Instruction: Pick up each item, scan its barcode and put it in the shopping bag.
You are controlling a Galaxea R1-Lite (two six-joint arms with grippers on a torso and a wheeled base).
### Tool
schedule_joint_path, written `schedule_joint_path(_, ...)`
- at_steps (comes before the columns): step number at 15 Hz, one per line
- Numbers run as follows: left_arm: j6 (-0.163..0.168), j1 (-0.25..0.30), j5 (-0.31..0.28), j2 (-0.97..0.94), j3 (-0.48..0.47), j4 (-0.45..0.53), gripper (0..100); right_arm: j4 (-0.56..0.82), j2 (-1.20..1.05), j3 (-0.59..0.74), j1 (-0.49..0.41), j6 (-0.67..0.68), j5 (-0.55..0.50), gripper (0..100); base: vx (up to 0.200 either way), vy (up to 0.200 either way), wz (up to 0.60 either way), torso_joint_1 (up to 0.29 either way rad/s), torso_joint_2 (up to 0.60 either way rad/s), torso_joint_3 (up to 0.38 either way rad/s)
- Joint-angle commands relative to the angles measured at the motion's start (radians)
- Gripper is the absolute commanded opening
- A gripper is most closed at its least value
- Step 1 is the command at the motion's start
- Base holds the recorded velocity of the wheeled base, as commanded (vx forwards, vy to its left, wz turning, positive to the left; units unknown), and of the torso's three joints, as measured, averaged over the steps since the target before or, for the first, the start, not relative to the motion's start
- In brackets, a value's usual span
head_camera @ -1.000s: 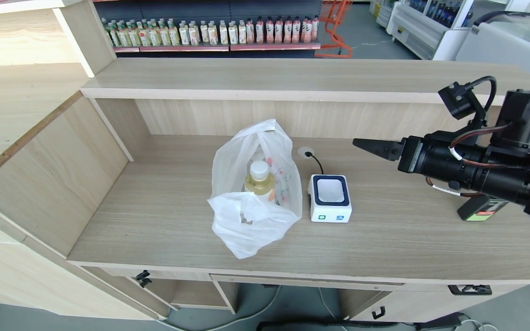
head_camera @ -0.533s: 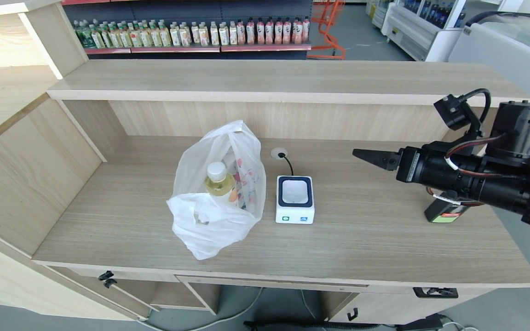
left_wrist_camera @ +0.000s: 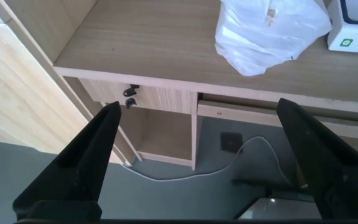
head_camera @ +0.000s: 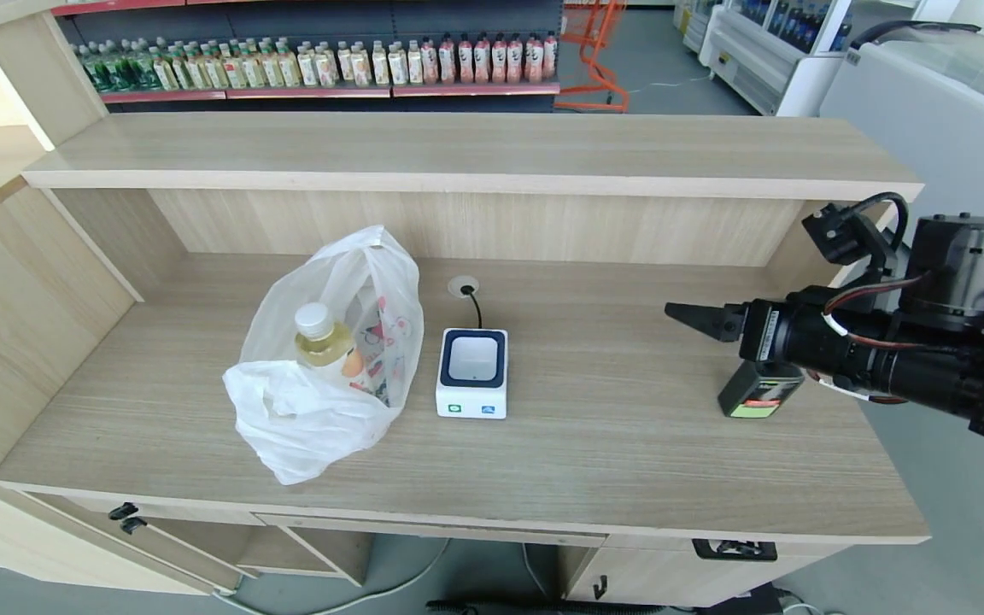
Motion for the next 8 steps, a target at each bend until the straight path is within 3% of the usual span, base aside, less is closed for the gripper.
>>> schedule_joint_path(1,-0.001,0.000,0.001,-0.001,0.000,0.000,100,0.007,-0.004,0.009,-0.020,-0.039,0.000,100,0.000,0.000,0.00,0.000,0.00,0.000)
schedule_joint_path(3,-0.001,0.000,0.001,-0.001,0.000,0.000,100,0.034,-0.001,0.035,-0.090,-0.234,-0.008,100,0.000,0.000,0.00,0.000,0.00,0.000)
schedule_joint_path(5,-0.001,0.000,0.001,-0.001,0.000,0.000,100,0.034,0.014,0.059,-0.190,-0.461,-0.115,100,0.000,0.000,0.00,0.000,0.00,0.000)
schedule_joint_path(8,-0.001,0.000,0.001,-0.001,0.000,0.000,100,0.044,0.023,0.104,-0.259,-0.590,-0.269,100,0.000,0.000,0.00,0.000,0.00,0.000)
